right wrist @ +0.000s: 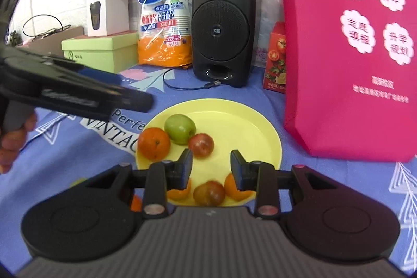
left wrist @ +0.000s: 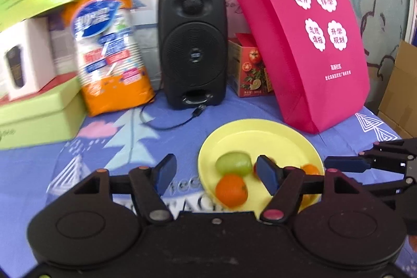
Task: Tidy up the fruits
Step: 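Place the apple and tomato on the yellow plate, opening both tools, then withdraw both tools from the plate toward the remaining fruit, then grasp a large orange with the right tool while the left tool grasps a green mango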
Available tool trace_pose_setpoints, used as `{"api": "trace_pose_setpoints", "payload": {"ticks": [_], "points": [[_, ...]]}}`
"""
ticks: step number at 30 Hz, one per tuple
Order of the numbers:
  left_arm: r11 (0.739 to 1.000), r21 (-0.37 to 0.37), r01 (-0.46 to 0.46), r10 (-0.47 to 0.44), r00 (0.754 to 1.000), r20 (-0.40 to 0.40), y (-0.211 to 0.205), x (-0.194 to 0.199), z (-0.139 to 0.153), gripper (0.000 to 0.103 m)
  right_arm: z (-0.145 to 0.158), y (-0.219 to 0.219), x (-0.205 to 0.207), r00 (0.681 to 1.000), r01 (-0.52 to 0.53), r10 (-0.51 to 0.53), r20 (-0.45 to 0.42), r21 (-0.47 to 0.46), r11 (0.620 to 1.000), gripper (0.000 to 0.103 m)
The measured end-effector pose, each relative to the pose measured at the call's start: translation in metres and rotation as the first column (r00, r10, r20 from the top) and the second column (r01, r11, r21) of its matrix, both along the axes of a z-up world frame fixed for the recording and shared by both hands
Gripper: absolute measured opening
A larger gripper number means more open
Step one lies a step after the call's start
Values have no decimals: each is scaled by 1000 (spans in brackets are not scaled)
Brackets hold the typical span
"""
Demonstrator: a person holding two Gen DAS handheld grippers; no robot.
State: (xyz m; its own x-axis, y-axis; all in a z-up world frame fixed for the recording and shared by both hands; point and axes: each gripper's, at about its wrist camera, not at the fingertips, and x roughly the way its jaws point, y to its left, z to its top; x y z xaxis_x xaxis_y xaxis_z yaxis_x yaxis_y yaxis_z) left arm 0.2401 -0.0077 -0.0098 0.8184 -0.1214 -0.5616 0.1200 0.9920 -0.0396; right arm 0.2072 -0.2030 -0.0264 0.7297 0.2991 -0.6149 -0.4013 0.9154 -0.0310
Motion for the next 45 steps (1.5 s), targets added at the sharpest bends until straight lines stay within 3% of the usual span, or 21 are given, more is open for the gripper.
{"api": "trace_pose_setpoints", "payload": {"ticks": [10, 18, 22, 26, 45], "points": [[995, -24, -96, 95, 995, -38, 23, -71, -21, 69, -17, -19, -60, 998, 28, -27, -59, 9, 1000, 36], [992, -37, -117, 113, 988, -102, 30, -111, -48, 69, -29, -15, -82, 996, 18, -19, -90, -14, 1000, 37], [994, 15, -107, 108, 987, -122, 30, -122, -61, 69, -35, -9, -85, 996, 13, -18, -92, -52, 999, 40], [995, 54, -85, 92, 987, -129, 22, -123, -71, 69, -38, -4, -84, 996, 15, -20, -87, -55, 998, 44], [1000, -12, -15, 13, 993, -114, 11, -89, -79, 72, -47, 1, -69, 997, 29, -34, -72, -59, 998, 63]]}}
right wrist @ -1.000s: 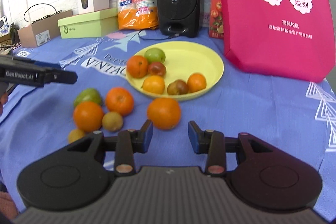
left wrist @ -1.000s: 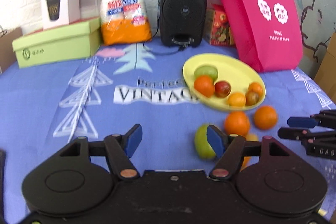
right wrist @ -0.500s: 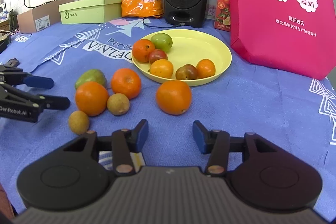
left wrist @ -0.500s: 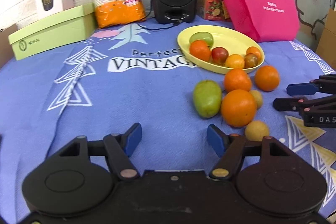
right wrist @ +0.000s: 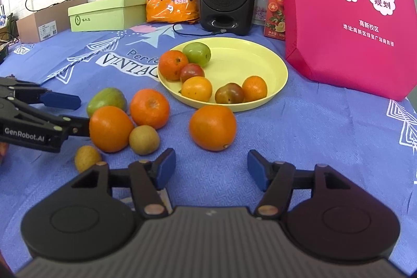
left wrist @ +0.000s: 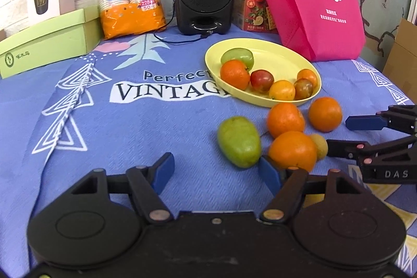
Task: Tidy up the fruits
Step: 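Grasp a large orange with the right tool while the left tool grasps a green mango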
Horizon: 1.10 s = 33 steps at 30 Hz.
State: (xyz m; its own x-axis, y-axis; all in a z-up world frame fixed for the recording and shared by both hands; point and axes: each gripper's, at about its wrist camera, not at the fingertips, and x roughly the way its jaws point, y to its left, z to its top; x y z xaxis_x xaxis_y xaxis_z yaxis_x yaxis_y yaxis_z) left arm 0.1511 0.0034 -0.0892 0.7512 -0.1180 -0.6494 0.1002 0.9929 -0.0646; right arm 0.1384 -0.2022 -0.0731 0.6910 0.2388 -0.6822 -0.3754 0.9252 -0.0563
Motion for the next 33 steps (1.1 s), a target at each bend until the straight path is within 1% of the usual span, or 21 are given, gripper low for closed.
{"api": "trace_pose_setpoints", "payload": {"ticks": [4, 10, 16, 21, 23, 24, 25, 29, 33], "points": [[1000, -1, 10, -10, 1000, 1, -5, 9, 0, 72, -1, 2, 4, 1000, -5, 5, -1, -5, 1000, 64], [999, -46, -13, 13, 1000, -12, 0, 23, 0, 73, -2, 6, 17, 1000, -6, 6, -1, -12, 1000, 64], [999, -31, -8, 8, 1000, -4, 0, 25, -3, 73, -3, 1, 32, 999, 23, -22, -24, 28, 999, 64], [999, -33, 0, 0, 1000, -1, 1, 23, -3, 66, -4, 0, 39, 999, 18, -17, -36, 45, 999, 64], [999, -39, 6, -6, 1000, 1, 0, 22, -2, 59, -4, 1, 38, 999, 0, 2, -34, 46, 999, 56], [999, -44, 9, -9, 1000, 1, 0, 21, -2, 58, -4, 2, 37, 999, -11, 13, -33, 45, 999, 48], [999, -47, 11, -11, 1000, 0, 0, 20, -2, 55, -4, 4, 36, 999, -20, 22, -32, 42, 999, 42], [998, -66, 24, -24, 1000, 0, -1, 18, 0, 42, -2, 5, 34, 999, -18, 19, -32, 41, 999, 42], [997, -68, 24, -24, 1000, 1, -1, 15, 1, 42, -1, 5, 30, 999, -19, 20, -30, 40, 999, 42]]}}
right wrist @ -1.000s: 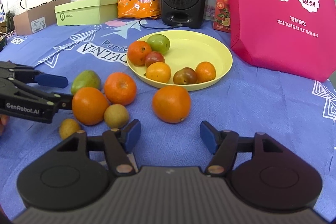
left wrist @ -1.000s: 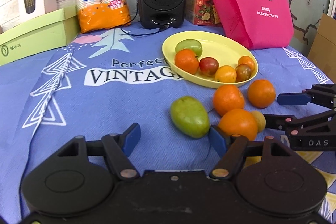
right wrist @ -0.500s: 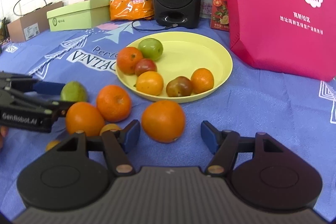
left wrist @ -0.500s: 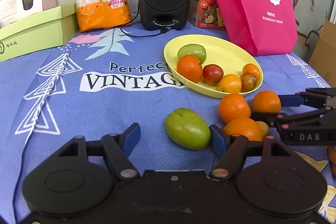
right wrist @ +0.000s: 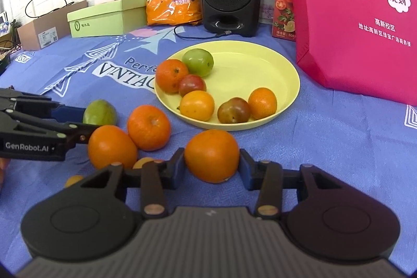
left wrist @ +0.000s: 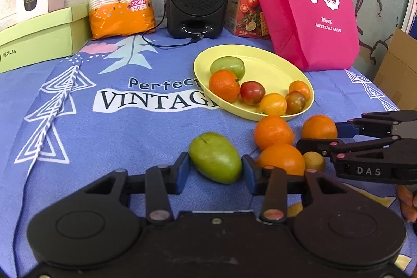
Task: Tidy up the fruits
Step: 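Grasp a large orange with the right tool while the left tool grasps a green mango, then carry the orange and mango toward the yellow plate with both tools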
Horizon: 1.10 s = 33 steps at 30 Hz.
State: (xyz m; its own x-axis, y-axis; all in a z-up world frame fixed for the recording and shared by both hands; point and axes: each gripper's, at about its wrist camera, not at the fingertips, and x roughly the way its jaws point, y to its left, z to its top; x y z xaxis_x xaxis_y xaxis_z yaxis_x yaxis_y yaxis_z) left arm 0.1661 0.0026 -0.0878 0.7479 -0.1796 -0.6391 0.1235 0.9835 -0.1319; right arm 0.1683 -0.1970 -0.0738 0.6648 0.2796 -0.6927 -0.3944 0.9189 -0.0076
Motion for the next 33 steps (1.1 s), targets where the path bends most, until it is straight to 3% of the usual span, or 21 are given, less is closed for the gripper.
{"api": "trace_pose_setpoints", "payload": {"ticks": [20, 24, 28, 33], "points": [[1000, -8, -9, 9, 1000, 24, 3, -33, 20, 38, 8, -14, -36, 1000, 10, -10, 1, 15, 1000, 42], [1000, 14, -20, 20, 1000, -1, 1, -29, 15, 39, 9, -17, -40, 1000, 12, -12, 0, 19, 1000, 42], [999, -28, -45, 44, 998, -44, 9, -20, 4, 39, 9, -18, -42, 1000, 13, -13, -1, 20, 1000, 42], [999, -26, -45, 44, 998, -37, 8, -18, 2, 35, 9, -18, -42, 1000, 13, -13, -1, 20, 1000, 42]]}}
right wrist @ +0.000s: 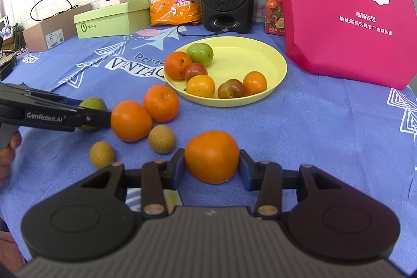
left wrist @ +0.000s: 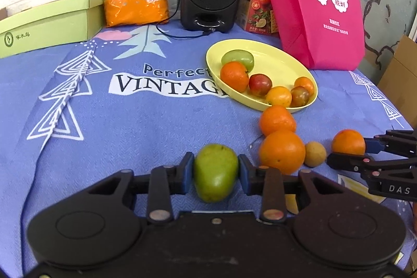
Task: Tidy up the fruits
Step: 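Carry the orange and mango toward the yellow plate with both tools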
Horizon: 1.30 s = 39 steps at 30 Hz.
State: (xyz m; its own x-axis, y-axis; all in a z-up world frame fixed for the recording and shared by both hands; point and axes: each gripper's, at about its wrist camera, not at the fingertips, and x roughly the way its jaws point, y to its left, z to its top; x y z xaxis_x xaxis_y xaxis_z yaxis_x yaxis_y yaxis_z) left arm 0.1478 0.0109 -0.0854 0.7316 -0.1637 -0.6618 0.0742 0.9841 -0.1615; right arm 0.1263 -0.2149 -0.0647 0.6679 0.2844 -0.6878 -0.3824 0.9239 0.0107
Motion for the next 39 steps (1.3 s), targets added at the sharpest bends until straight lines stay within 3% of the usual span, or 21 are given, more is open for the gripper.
{"api": "trace_pose_setpoints", "payload": {"ticks": [22, 28, 39], "points": [[998, -31, 63, -60, 995, 74, -8, -23, 39, 34, 7, -1, -9, 1000, -10, 10, 14, 0, 1000, 42], [995, -19, 102, -100, 991, 84, -22, 15, 44, 35, 22, -2, 10, 998, -4, 4, 57, -3, 1000, 42], [988, 3, 152, -151, 985, 79, -60, 115, 41, 35, 35, -8, 94, 996, 26, -22, 88, -44, 999, 42]]}}
